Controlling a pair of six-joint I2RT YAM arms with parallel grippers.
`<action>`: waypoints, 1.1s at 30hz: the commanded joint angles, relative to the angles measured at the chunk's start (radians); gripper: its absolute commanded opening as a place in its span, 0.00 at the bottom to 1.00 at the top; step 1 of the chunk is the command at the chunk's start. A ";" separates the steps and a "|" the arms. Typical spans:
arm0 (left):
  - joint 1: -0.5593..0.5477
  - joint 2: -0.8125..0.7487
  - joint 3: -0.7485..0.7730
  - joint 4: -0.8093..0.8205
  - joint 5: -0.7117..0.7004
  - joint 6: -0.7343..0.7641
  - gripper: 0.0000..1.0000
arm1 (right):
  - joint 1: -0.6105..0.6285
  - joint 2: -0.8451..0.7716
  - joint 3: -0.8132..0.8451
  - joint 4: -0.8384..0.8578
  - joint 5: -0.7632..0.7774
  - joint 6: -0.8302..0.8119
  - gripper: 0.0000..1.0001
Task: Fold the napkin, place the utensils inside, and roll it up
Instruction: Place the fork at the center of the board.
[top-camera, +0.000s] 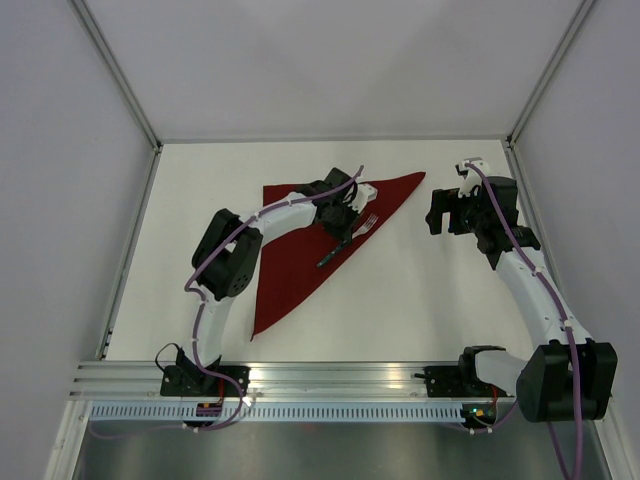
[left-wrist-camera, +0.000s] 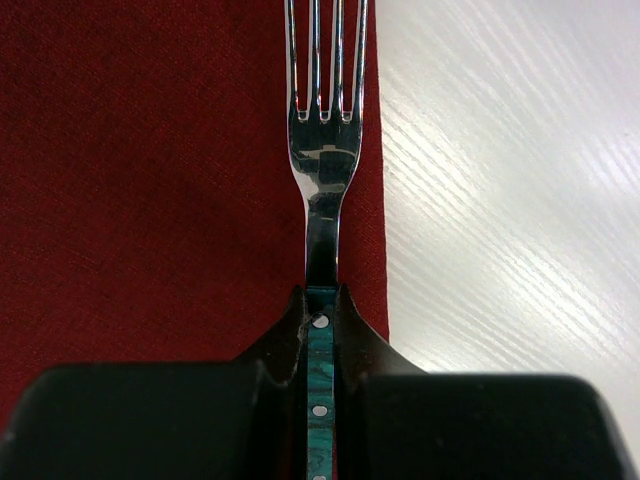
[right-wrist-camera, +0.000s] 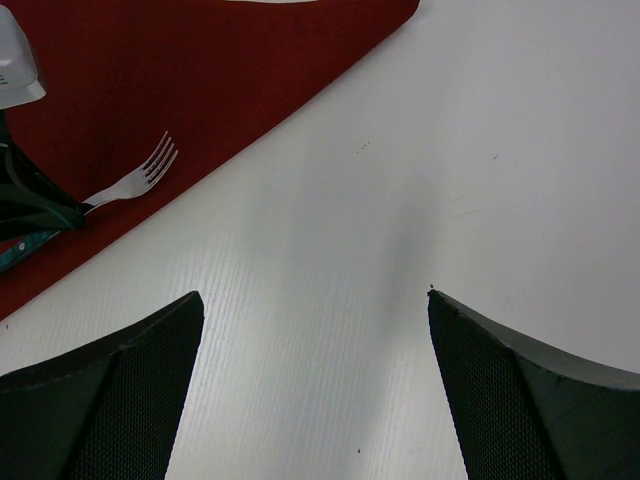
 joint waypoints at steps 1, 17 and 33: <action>0.000 0.020 0.024 0.038 -0.016 -0.051 0.02 | -0.001 0.007 0.005 0.013 0.021 -0.004 0.98; -0.003 0.028 -0.019 0.058 -0.030 -0.087 0.02 | 0.001 0.015 0.006 0.010 0.018 -0.004 0.98; -0.012 0.023 -0.027 0.055 -0.031 -0.100 0.02 | -0.001 0.015 0.006 0.008 0.018 -0.005 0.98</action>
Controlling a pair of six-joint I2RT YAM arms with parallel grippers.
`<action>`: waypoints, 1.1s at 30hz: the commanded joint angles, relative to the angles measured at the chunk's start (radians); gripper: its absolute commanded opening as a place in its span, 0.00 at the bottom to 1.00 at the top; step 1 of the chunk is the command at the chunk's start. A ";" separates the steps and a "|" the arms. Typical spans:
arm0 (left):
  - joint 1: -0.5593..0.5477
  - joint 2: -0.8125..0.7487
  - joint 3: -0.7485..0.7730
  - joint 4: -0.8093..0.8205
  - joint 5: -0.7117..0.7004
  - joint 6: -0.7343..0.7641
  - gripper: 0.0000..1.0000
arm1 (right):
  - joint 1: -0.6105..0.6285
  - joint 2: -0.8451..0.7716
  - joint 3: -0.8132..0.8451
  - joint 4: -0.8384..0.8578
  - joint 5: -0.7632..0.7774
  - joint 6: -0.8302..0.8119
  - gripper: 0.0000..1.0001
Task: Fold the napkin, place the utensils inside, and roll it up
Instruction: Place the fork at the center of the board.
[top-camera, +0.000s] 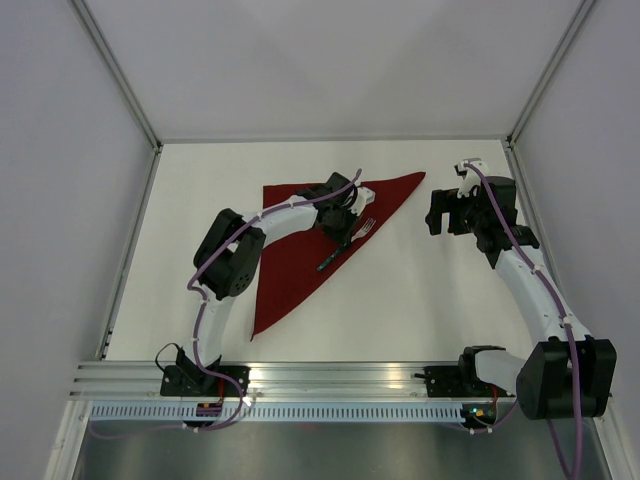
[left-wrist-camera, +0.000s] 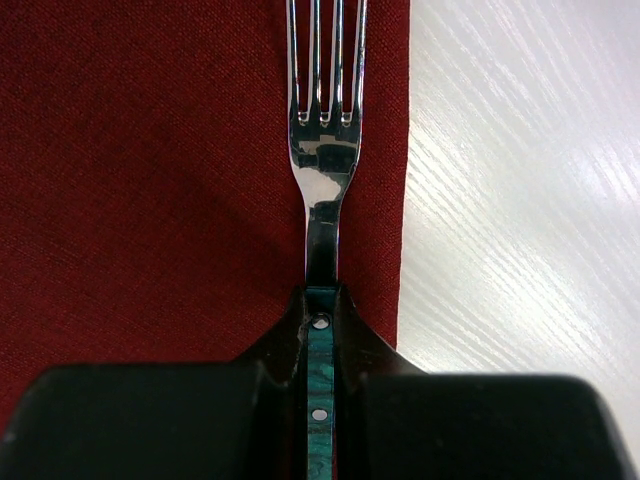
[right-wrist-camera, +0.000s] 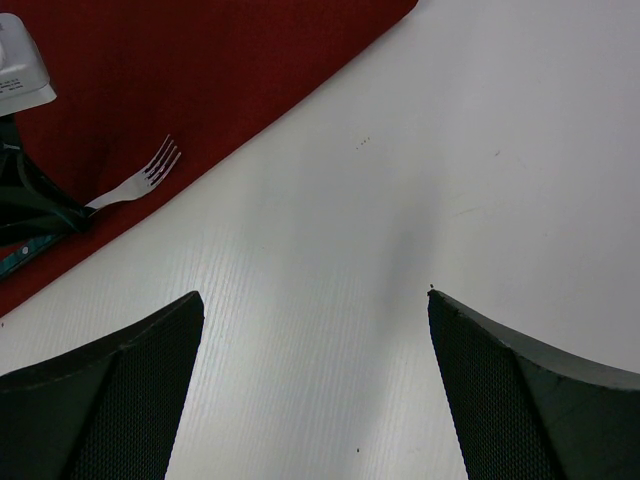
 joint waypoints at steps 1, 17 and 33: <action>-0.007 0.002 0.006 0.023 -0.001 -0.047 0.02 | 0.001 0.002 0.005 0.008 0.018 -0.002 0.98; -0.016 -0.011 0.016 -0.006 -0.008 -0.105 0.02 | 0.001 0.004 0.005 0.008 0.017 0.000 0.98; -0.021 -0.012 0.010 -0.011 -0.022 -0.109 0.22 | 0.001 0.005 0.005 0.006 0.017 0.000 0.98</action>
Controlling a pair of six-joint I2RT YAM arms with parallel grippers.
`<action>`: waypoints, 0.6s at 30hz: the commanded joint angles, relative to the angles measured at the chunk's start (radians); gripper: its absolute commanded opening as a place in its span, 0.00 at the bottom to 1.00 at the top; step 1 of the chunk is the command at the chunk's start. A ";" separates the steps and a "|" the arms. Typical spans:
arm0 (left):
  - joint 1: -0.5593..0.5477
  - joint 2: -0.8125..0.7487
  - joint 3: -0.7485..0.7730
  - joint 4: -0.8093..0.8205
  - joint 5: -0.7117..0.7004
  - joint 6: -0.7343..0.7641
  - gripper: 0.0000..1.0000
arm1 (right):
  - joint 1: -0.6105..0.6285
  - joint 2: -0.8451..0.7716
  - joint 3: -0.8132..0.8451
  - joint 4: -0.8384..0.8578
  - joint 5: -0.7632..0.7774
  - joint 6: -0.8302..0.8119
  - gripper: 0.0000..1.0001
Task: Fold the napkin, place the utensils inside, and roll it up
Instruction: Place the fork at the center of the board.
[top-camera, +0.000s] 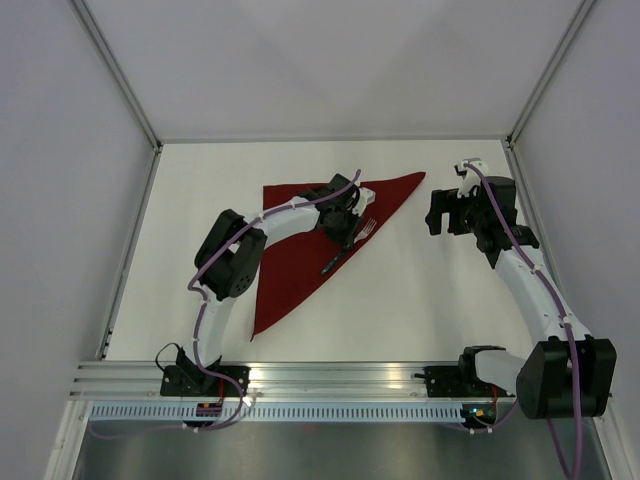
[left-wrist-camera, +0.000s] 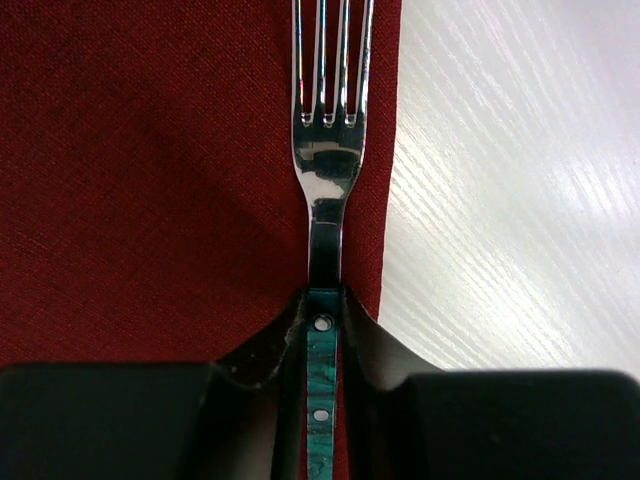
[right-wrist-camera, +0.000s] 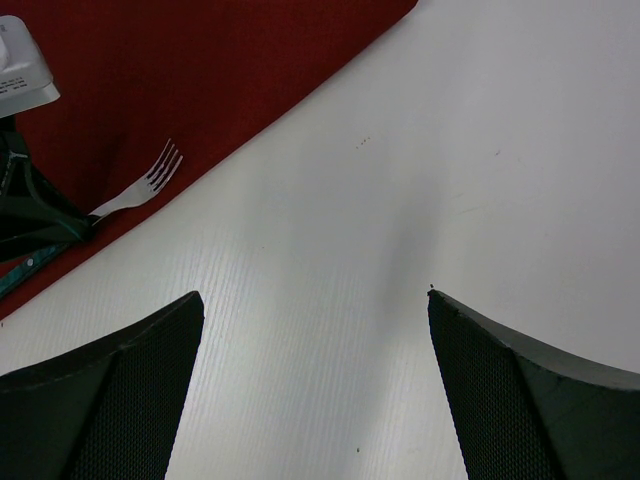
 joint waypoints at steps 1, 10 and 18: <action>-0.011 -0.014 0.011 -0.011 -0.016 -0.035 0.24 | 0.001 0.002 0.005 0.006 0.017 0.000 0.98; -0.010 -0.041 0.017 -0.014 -0.023 -0.031 0.37 | -0.001 0.004 0.006 0.006 0.014 0.000 0.98; -0.011 -0.109 0.025 -0.015 -0.025 -0.028 0.47 | 0.001 0.005 0.005 0.006 0.000 -0.003 0.98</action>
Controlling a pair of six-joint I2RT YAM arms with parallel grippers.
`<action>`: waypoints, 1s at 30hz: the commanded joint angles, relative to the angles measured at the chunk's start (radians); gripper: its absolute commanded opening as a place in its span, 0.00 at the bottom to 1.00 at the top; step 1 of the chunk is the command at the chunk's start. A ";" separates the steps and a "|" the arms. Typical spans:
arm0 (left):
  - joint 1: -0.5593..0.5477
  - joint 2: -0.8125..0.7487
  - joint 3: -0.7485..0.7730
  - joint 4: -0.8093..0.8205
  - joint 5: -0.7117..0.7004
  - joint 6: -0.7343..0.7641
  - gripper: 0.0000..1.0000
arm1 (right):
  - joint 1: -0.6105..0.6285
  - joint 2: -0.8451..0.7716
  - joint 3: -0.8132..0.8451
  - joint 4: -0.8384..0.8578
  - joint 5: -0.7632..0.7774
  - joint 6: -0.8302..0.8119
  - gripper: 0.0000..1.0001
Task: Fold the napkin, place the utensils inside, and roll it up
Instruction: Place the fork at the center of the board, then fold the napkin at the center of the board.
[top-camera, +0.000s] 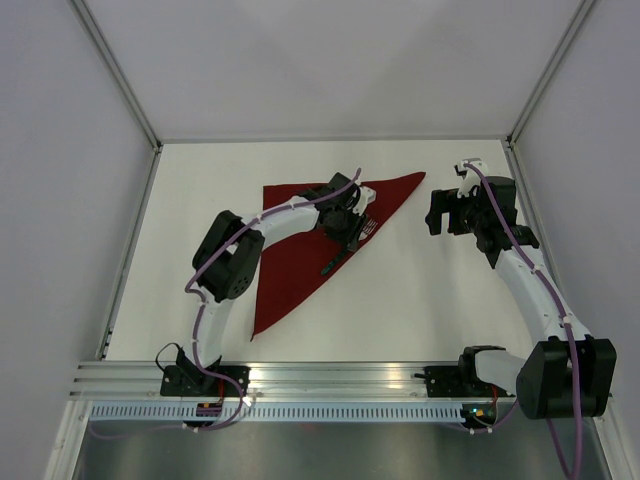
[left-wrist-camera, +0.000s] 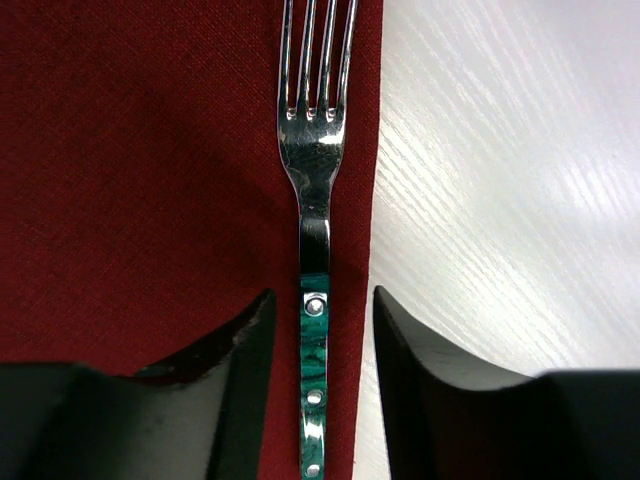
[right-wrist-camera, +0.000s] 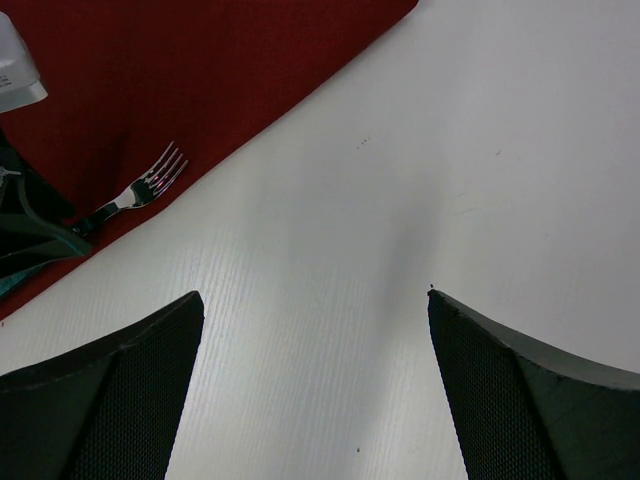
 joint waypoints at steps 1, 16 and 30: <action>-0.003 -0.109 0.025 -0.003 -0.019 -0.027 0.50 | 0.001 0.005 0.003 0.006 -0.004 -0.005 0.98; 0.071 -0.782 -0.127 -0.121 -0.384 -0.221 0.57 | 0.405 0.053 0.068 -0.014 0.058 -0.078 0.88; 0.077 -1.266 -0.099 -0.399 -0.642 -0.328 0.64 | 1.169 0.389 0.109 0.309 0.424 -0.259 0.86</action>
